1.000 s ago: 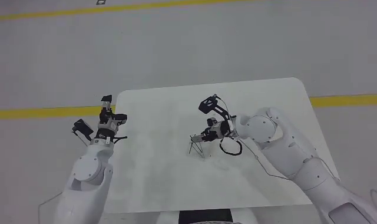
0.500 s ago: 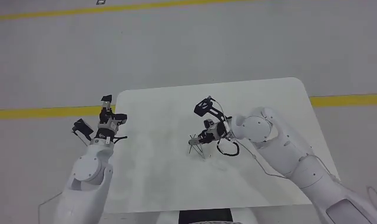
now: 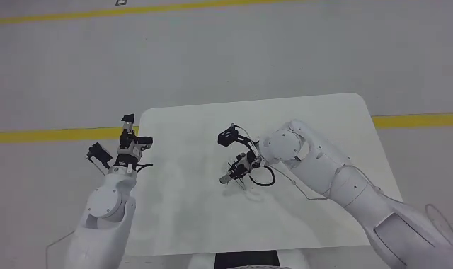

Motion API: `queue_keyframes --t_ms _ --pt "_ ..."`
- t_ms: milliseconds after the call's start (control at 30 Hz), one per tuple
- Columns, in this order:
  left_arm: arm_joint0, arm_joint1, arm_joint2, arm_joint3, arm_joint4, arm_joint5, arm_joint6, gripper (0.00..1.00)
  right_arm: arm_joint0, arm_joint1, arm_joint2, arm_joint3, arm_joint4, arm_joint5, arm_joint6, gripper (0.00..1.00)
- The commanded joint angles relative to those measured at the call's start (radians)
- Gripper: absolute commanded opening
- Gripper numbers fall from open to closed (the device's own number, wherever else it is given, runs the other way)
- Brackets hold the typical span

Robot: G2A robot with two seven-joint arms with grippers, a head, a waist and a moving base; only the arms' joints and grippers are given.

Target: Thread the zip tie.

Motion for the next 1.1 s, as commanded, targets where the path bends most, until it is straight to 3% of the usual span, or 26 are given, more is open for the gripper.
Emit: queue_keyframes --t_ms 0,333,500,800,1067 --pt "0.0 0.0 0.0 0.0 0.0 0.0 0.0 1.0 0.0 0.0 0.001 -0.001 -0.001 -0.001 -0.001 1.0" --pt "0.0 0.0 0.0 0.0 0.0 0.0 0.0 1.0 0.0 0.0 0.001 -0.001 -0.001 -0.001 -0.001 1.0" --pt "0.0 0.0 0.0 0.0 0.0 0.0 0.0 1.0 -0.007 -0.009 -0.033 -0.007 -0.027 -0.003 -0.023 1.0" --pt "0.0 0.0 0.0 0.0 0.0 0.0 0.0 1.0 0.008 -0.036 -0.083 0.06 -0.019 0.009 -0.052 1.0" --pt "0.0 0.0 0.0 0.0 0.0 0.0 0.0 1.0 0.009 -0.037 -0.082 0.063 -0.018 0.007 -0.055 1.0"
